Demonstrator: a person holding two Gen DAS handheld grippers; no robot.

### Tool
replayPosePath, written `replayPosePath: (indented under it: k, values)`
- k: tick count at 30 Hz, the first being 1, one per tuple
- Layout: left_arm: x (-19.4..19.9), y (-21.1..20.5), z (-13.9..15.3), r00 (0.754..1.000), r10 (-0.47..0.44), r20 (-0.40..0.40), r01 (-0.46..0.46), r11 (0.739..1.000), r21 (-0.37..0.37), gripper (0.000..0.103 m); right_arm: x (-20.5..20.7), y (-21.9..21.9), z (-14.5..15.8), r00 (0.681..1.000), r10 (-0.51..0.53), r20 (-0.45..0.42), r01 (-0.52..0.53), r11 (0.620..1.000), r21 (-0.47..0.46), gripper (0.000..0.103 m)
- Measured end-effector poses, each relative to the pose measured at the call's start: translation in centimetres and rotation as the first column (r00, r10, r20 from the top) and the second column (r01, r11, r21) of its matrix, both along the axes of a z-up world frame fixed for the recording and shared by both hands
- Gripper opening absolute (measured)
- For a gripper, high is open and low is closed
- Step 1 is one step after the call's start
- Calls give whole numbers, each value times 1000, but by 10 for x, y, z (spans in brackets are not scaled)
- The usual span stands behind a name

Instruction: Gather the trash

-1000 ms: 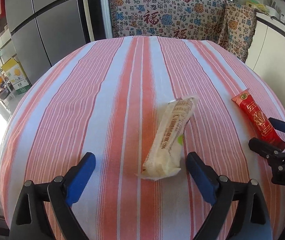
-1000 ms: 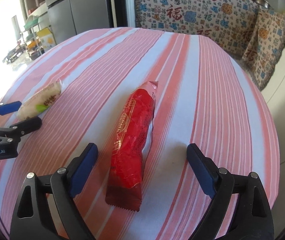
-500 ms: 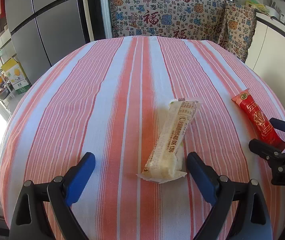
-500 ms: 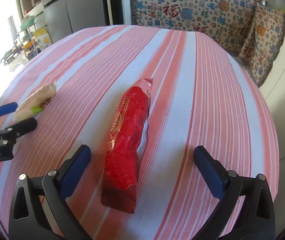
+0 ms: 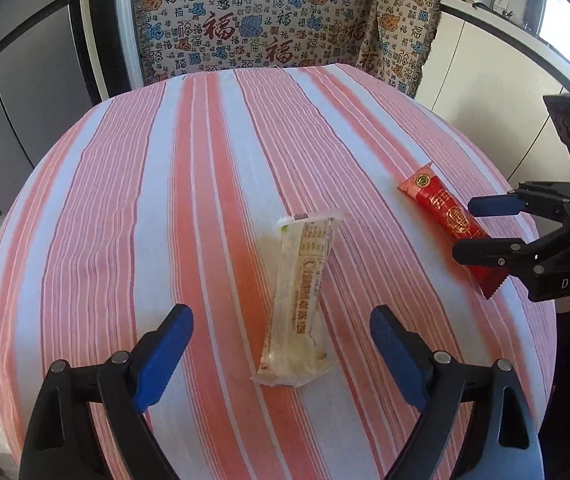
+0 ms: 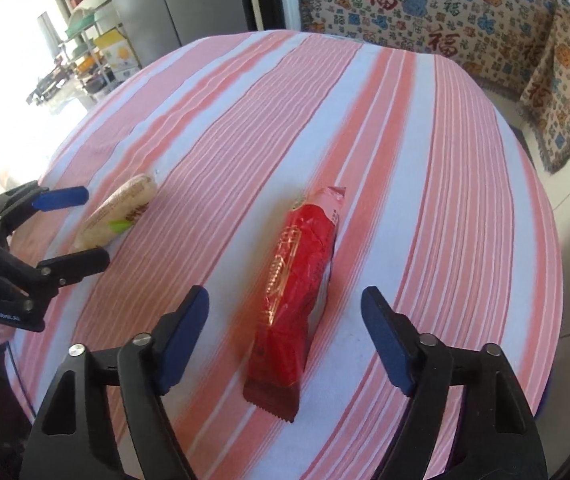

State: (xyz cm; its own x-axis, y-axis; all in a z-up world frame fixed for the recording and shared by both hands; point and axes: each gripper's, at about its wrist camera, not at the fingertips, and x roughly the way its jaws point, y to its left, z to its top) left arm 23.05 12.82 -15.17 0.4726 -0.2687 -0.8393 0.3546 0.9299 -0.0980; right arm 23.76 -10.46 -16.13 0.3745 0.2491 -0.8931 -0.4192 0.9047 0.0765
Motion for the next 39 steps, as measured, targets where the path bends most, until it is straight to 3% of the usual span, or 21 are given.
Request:
replayPosePath:
  k: [3, 4, 5, 6, 17, 26, 32, 39]
  values:
    - [8, -7, 0, 1000, -10, -23, 10, 1000, 3, 54, 7, 8, -1, 1000, 16, -17, -16, 999, -29, 62]
    - [9, -10, -2, 999, -16, -30, 17, 1000, 12, 50, 8, 10, -4, 999, 20, -33, -22, 999, -40, 48]
    - [9, -13, -3, 999, -22, -33, 23, 999, 26, 32, 8, 10, -6, 999, 14, -37, -16, 999, -50, 28]
    - [7, -11, -6, 999, -26, -38, 27, 999, 38, 20, 8, 8, -5, 999, 2, -35, -3, 999, -39, 24]
    - [-16, -36, 18, 999, -38, 5, 38, 995, -88, 18, -25, -39, 20, 998, -70, 4, 70, 992, 105, 23]
    - [-35, -131, 42, 984, -173, 31, 176, 972, -155, 18, -59, -128, 53, 976, -208, 63, 193, 963, 191, 23]
    - [-46, -234, 53, 950, -310, 35, 310, 926, -217, 18, -83, -228, 62, 917, -387, 91, 370, 915, 162, 23]
    - [-62, -374, 41, 890, -456, 4, 444, 865, -233, 18, -92, -332, 32, 817, -574, 61, 566, 817, 114, 23]
